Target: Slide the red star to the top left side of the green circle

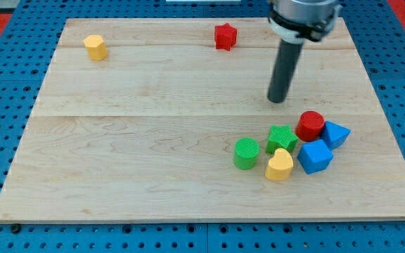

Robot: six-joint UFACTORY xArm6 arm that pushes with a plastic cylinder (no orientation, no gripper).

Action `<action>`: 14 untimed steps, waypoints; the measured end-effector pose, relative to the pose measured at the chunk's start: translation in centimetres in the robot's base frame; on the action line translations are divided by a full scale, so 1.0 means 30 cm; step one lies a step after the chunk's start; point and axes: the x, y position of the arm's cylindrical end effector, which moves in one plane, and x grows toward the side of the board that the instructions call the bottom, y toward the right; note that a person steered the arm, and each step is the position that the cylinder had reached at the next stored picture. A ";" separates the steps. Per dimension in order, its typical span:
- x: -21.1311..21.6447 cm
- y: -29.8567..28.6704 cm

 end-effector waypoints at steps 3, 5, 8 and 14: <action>-0.562 -0.118; -0.404 -0.203; -0.356 -0.312; 0.138 -0.230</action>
